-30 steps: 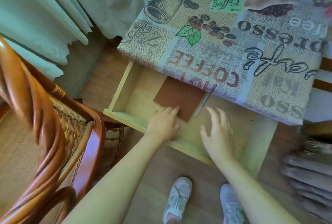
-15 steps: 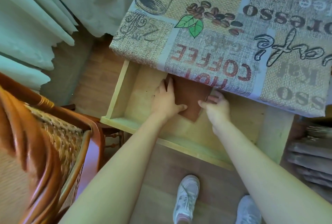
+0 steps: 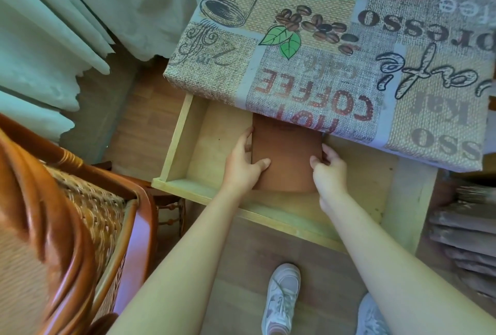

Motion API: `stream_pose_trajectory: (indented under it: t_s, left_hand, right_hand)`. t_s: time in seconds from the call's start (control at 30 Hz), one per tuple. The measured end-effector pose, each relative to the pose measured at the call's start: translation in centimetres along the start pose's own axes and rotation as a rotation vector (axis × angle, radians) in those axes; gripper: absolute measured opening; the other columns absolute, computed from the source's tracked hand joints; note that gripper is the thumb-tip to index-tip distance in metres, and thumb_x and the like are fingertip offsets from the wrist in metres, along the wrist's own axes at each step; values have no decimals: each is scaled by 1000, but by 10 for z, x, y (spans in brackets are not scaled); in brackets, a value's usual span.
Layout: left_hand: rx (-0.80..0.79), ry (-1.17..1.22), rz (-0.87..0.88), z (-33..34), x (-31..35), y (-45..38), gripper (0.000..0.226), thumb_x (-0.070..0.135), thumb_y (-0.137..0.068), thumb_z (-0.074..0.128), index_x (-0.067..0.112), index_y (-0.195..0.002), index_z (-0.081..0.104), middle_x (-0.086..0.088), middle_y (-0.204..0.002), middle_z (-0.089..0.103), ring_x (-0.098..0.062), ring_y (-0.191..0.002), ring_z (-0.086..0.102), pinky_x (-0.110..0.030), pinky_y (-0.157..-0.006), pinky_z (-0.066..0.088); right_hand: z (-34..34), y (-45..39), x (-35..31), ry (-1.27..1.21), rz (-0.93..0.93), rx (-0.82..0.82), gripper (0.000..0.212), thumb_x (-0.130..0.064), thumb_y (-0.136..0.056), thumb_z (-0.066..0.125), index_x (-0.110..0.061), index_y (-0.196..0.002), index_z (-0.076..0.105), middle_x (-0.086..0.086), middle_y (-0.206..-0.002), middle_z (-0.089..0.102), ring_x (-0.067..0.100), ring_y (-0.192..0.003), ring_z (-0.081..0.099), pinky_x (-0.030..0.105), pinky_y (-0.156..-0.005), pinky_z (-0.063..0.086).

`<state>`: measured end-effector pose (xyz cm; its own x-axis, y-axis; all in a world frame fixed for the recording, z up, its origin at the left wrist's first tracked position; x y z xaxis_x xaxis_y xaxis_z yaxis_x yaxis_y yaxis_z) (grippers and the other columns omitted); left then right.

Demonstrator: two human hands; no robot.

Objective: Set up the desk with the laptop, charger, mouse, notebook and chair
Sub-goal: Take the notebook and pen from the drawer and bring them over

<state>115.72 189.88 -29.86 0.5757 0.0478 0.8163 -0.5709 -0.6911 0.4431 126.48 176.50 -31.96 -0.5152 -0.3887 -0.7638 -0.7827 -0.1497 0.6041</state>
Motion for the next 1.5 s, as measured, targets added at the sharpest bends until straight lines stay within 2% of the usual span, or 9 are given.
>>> stream_pose_trajectory:
  t_s: [0.2,0.4,0.5,0.8,1.03,1.1,1.23,1.4,1.5]
  left_hand:
    - [-114,282,-155,-13,2,0,75,-1,-84,66,36,-143,38,-22,-121,59,-29,-105,64,-40,-91,54]
    - [-205,205,-148,-38,-5,1,74,-2,-85,67,39,-141,41,-6,-109,57,-17,-94,63,-18,-66,56]
    - [-221,168,-144,-43,-10,4,74,-1,-84,68,43,-138,43,-2,-108,56,-16,-93,63,-16,-61,54]
    - [-255,144,-147,-50,-15,9,73,-1,-86,65,44,-138,42,-12,-119,57,-21,-87,65,-22,-64,56]
    - [-277,161,-190,-51,-12,10,72,0,-88,63,45,-139,41,-16,-128,52,-29,-114,60,-37,-89,56]
    - [-298,164,-209,-52,-12,10,70,1,-89,63,44,-140,41,-13,-127,53,-27,-115,59,-38,-93,53]
    - [-321,144,-206,-52,-11,8,69,1,-90,61,40,-142,39,-1,-112,56,-17,-97,63,-19,-73,54]
    - [-301,157,-212,-52,-11,9,68,1,-90,61,40,-142,40,-13,-130,51,-26,-116,58,-37,-94,52]
    - [-290,139,-183,-51,-12,11,69,1,-90,61,41,-142,39,-12,-129,50,-21,-112,59,-28,-84,55]
  right_hand:
    - [-8,2,-4,-118,38,-46,35,-25,-94,57,-28,-128,54,-1,-134,54,15,-116,51,32,-99,37]
    - [-6,-2,-9,-295,274,-87,10,-26,-92,60,-29,-101,59,-2,-117,65,24,-104,63,40,-79,51]
    - [-1,-2,-9,-284,344,-74,26,-27,-90,64,-19,-113,56,4,-118,65,27,-106,63,39,-71,52]
    - [4,-9,-10,-249,290,41,24,-33,-99,45,-15,-85,53,3,-80,61,18,-65,60,34,-50,49]
    - [-6,-21,-11,-61,225,17,23,-30,-103,29,-12,-103,44,6,-79,58,19,-59,59,23,-33,47]
    - [-5,-24,-13,63,199,5,25,-33,-102,30,-15,-101,47,5,-86,54,17,-61,55,19,-32,42]
    - [-3,-29,-22,181,126,-37,28,-32,-102,30,-13,-106,50,7,-90,53,22,-75,55,25,-42,48]
    - [-4,-24,-20,171,154,-150,26,-27,-103,32,-11,-113,49,9,-87,62,25,-66,62,34,-52,52]
    - [-4,-11,-10,44,157,-161,17,-28,-101,40,-17,-109,50,3,-85,64,24,-67,63,32,-49,52]
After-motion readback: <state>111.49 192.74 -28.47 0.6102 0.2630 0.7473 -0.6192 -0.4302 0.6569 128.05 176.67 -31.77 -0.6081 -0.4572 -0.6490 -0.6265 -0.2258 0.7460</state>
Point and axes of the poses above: each hand's wrist, its own y-axis away from the middle knuckle, its own z-axis out of the palm, x = y × z, the point moved 1 cm from there along -y, towards the middle knuckle
